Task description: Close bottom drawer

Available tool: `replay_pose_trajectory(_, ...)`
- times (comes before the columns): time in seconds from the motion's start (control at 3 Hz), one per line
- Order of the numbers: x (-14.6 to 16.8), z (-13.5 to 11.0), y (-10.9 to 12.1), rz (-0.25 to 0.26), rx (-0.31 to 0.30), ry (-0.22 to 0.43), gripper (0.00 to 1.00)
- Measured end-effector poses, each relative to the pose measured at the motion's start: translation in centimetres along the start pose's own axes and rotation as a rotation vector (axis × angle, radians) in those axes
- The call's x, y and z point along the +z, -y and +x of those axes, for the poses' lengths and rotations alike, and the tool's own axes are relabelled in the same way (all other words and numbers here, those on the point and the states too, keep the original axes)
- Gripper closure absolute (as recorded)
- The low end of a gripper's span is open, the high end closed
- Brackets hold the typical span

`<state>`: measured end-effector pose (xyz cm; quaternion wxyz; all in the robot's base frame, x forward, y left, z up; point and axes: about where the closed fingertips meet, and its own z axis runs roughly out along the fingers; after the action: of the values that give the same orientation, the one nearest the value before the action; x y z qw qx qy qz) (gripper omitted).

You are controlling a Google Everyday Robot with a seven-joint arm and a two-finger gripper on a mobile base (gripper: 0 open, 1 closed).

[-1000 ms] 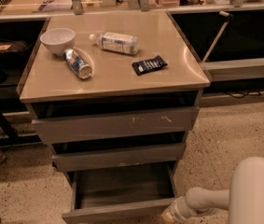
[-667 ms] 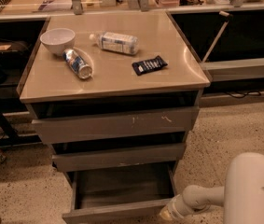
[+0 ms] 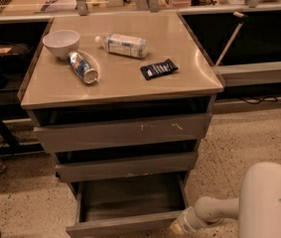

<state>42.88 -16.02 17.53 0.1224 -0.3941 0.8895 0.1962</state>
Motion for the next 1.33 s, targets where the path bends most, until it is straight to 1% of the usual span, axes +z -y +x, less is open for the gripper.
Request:
replay_pose_trajectory(0.67,0.00,0.00,0.00,0.000,0.000,0.000,0.11)
replay_pose_trajectory(1.0,0.03,0.01,-0.03,-0.001,0.000,0.000,0.00)
replay_pose_trajectory(1.33,0.03,0.01,-0.03,-0.001,0.000,0.000,0.00)
